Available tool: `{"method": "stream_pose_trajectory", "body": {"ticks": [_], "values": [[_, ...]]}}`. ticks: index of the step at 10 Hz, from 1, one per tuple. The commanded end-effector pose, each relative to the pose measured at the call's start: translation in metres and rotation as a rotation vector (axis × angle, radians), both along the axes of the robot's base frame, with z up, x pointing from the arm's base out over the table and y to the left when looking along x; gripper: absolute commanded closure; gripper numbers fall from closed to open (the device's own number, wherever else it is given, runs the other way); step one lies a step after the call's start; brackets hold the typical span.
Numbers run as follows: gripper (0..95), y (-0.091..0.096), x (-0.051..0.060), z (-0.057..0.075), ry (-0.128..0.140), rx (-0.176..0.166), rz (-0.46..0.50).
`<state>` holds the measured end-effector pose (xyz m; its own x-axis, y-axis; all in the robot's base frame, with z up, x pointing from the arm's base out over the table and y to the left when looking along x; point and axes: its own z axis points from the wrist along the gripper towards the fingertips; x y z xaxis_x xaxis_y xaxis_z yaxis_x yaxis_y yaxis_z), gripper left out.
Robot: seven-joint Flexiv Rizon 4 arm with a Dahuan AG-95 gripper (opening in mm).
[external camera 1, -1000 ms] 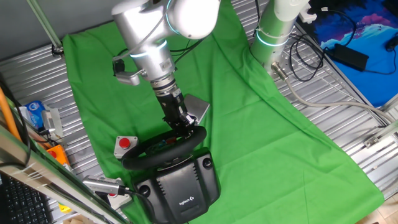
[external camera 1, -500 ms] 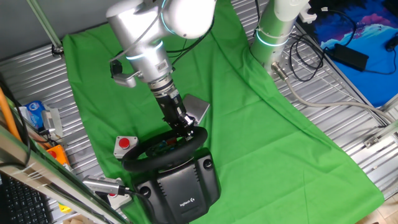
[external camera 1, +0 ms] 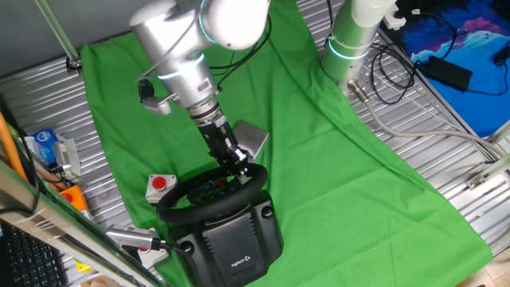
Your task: Rotate the steering wheel 90 degrees counterclockwise
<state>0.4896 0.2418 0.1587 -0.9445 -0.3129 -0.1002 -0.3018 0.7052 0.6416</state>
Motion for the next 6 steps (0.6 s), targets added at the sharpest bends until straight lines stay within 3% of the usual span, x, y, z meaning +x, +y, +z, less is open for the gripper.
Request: {"method": "stream_pose_trajectory", "body": {"ticks": [1,6], "values": [[95.0,0.0003,-0.0004,0.0003,-0.018,0.003,0.013],[95.0,0.0004,-0.0002,0.0001,-0.125,-0.029,0.093]]}}
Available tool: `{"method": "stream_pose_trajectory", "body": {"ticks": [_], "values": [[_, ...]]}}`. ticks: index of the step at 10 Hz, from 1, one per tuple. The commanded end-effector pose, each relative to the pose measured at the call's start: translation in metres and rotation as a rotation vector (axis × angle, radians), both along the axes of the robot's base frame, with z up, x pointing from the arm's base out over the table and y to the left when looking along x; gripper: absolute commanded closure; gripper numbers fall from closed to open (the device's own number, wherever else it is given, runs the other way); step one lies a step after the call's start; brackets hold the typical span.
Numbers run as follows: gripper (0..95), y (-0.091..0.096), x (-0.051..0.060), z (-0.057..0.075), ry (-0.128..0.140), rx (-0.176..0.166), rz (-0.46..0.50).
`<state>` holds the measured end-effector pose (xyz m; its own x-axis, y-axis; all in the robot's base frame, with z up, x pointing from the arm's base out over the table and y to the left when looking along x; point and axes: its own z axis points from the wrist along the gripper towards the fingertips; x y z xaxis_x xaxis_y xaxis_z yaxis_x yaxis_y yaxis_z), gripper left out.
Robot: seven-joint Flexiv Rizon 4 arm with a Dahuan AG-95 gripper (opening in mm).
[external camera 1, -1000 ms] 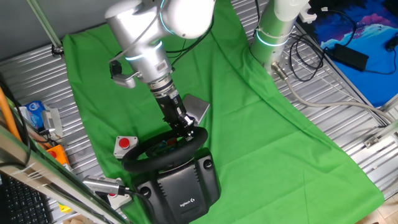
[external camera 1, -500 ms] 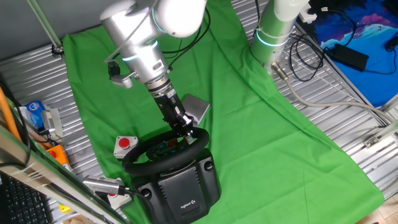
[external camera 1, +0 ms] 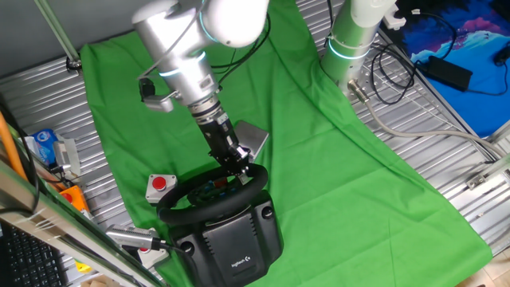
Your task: Rotate the steering wheel 90 degrees counterclockwise
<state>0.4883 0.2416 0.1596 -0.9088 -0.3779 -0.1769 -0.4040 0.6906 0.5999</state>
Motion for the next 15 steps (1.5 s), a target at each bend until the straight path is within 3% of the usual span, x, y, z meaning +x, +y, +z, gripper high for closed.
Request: {"method": "stream_pose_trajectory", "body": {"ticks": [1,4,5,7,10,15], "values": [[95.0,0.001,0.001,-0.001,-0.047,-0.02,0.031],[95.0,0.001,0.002,-0.002,-0.064,-0.029,0.041],[95.0,0.001,0.002,-0.002,-0.05,-0.03,0.037],[95.0,0.0,0.0,0.0,0.015,-0.03,0.01],[95.0,-0.004,0.001,0.006,0.07,-0.012,-0.022],[95.0,-0.014,0.015,0.03,0.113,-0.004,-0.038]]}}
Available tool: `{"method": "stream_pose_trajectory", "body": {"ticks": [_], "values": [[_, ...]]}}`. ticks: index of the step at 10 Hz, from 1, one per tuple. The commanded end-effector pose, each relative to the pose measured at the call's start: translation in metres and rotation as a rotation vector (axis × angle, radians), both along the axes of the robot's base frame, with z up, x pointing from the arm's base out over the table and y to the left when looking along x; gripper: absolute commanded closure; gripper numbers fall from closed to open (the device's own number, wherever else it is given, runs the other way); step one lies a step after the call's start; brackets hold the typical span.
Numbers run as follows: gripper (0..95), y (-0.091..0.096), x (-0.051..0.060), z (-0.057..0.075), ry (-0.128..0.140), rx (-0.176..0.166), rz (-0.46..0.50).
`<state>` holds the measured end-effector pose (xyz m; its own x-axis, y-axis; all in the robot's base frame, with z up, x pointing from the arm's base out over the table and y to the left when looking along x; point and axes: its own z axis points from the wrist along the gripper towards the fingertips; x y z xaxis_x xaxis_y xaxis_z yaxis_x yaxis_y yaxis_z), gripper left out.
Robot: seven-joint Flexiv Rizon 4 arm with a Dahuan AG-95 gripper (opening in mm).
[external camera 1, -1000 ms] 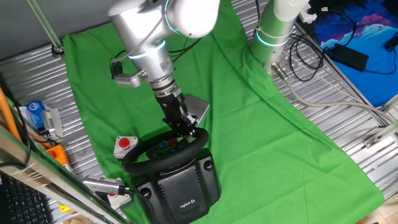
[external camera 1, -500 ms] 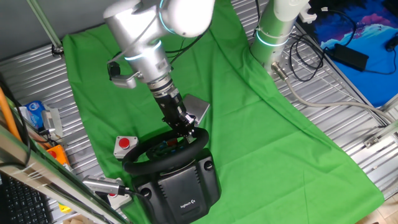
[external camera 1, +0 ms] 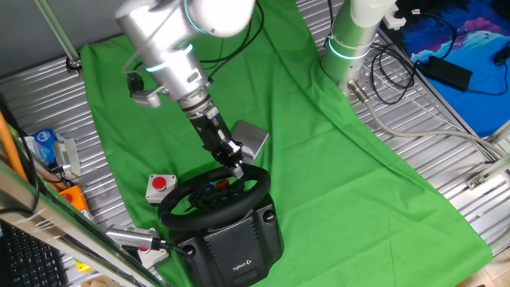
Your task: Rotate the steering wheel 90 degrees counterclockwise
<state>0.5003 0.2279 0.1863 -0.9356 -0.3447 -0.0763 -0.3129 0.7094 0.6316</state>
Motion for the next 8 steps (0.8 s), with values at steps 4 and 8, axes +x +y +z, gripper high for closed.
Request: {"method": "stream_pose_trajectory", "body": {"ticks": [4,8], "values": [[95.0,0.003,0.042,0.032,0.039,0.045,-0.055],[95.0,0.024,0.063,0.044,0.045,0.068,-0.119]]}}
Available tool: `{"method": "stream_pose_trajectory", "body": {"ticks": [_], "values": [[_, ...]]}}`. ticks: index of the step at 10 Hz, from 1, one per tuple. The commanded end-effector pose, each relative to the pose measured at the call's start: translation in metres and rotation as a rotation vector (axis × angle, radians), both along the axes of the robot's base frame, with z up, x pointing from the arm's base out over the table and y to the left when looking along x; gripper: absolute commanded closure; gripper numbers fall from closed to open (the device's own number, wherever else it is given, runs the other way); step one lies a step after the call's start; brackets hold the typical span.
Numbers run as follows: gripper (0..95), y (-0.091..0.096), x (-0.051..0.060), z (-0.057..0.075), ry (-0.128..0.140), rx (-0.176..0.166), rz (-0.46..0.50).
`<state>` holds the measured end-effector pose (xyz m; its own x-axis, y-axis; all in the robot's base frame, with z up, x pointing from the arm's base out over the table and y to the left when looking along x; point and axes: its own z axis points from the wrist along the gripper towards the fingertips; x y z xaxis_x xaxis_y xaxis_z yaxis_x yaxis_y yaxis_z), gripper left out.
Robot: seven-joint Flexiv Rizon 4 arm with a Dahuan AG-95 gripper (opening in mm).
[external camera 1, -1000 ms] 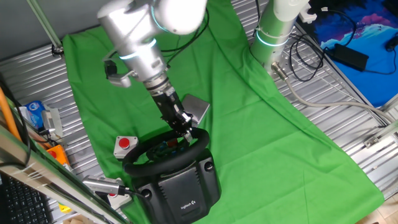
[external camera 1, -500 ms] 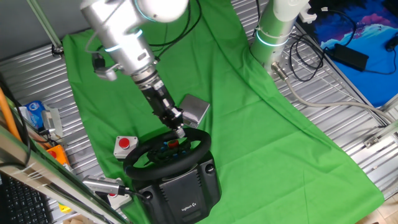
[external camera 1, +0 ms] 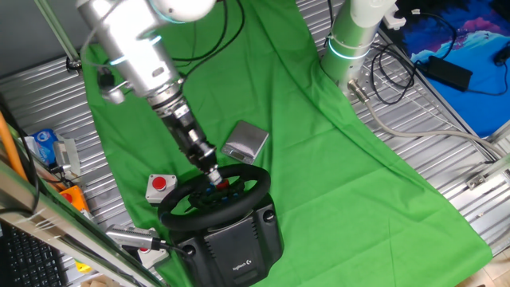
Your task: Rotate the steering wheel 90 degrees counterclockwise
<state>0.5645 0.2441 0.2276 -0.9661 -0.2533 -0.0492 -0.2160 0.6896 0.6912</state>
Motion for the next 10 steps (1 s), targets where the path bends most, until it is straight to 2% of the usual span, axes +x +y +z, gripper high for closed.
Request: {"method": "stream_pose_trajectory", "body": {"ticks": [1,5,10], "values": [[95.0,0.015,0.0,0.003,-0.001,0.005,-0.049],[95.0,0.037,-0.001,0.003,0.013,0.023,-0.105],[95.0,0.048,0.003,0.001,0.016,0.029,-0.128]]}}
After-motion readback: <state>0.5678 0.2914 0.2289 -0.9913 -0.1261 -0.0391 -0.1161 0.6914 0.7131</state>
